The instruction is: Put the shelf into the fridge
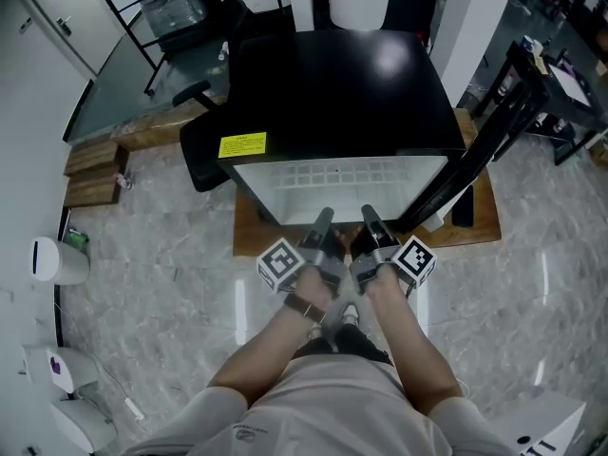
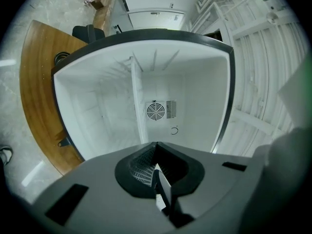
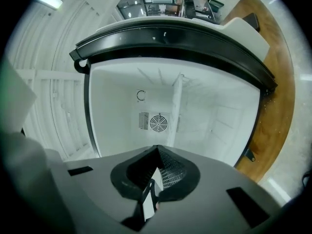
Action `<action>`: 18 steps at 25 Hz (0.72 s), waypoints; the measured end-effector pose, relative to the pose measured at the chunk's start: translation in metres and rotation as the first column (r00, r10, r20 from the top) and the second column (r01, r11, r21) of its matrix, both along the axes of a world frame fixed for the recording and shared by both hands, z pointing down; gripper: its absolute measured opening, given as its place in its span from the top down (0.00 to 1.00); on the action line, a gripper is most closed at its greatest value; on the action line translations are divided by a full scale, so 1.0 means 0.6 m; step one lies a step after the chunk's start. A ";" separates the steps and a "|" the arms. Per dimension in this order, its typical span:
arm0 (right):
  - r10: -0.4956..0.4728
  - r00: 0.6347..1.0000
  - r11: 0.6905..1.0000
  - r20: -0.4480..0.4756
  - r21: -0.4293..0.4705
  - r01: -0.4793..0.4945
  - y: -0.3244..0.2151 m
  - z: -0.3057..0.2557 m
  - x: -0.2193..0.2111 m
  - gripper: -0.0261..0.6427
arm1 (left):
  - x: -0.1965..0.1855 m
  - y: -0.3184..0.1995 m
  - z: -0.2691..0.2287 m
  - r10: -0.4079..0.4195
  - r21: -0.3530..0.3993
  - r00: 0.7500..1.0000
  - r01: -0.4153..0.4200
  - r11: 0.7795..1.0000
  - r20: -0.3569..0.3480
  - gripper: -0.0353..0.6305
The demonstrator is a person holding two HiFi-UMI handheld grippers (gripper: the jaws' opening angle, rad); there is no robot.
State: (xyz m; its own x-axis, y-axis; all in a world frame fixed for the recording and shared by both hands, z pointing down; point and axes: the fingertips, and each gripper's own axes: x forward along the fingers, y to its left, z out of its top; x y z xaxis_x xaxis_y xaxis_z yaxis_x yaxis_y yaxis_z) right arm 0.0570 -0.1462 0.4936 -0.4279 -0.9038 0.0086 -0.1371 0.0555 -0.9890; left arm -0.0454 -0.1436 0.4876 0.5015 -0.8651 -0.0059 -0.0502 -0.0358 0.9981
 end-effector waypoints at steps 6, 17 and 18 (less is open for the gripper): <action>-0.012 1.000 1.000 0.010 0.006 0.012 0.017 -0.015 -0.003 0.93 | 0.008 0.025 -0.012 0.013 0.007 1.000 -0.013 1.000 -0.003 0.94; -0.009 1.000 0.999 -0.002 0.034 0.009 0.020 -0.039 -0.025 0.93 | -0.017 0.036 -0.027 0.021 0.019 1.000 -0.021 1.000 0.009 0.94; -0.008 1.000 0.999 0.002 0.033 0.008 0.020 -0.040 -0.028 0.93 | -0.019 0.037 -0.026 0.021 0.018 1.000 -0.022 1.000 0.010 0.94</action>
State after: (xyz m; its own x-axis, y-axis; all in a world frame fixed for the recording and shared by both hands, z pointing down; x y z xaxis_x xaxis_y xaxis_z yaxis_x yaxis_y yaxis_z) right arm 0.0405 -0.1342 0.4698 -0.4351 -0.9001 -0.0223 -0.1346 0.0896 -0.9868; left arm -0.0568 -0.1216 0.4718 0.5201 -0.8540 -0.0162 -0.0587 -0.0547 0.9968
